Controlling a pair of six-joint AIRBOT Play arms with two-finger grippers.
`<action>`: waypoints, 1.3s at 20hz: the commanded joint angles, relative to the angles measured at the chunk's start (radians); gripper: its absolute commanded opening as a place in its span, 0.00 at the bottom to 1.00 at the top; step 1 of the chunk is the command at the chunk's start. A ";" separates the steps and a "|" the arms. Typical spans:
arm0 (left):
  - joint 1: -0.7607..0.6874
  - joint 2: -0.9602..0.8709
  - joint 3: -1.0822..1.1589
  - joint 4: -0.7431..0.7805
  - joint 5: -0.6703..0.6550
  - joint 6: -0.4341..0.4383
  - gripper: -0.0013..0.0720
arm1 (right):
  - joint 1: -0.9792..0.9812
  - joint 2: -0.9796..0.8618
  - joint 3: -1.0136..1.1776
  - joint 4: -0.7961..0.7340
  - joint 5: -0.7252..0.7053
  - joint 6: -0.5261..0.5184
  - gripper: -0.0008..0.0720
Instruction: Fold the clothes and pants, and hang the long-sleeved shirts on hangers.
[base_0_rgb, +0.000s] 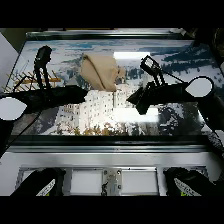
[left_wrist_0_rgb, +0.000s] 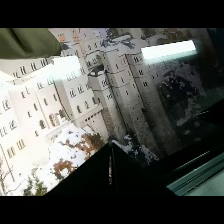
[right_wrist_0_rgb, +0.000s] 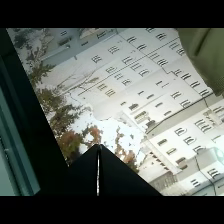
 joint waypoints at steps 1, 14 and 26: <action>0.001 0.000 0.000 0.000 0.000 -0.001 0.03 | 0.001 -0.001 0.000 0.000 0.000 0.000 0.04; 0.047 -0.399 0.195 0.087 0.213 0.007 1.00 | 0.001 -0.002 0.000 0.000 0.000 0.000 0.04; 0.037 -1.238 0.818 -0.028 0.189 0.006 1.00 | 0.001 -0.002 0.000 0.000 0.000 0.000 0.04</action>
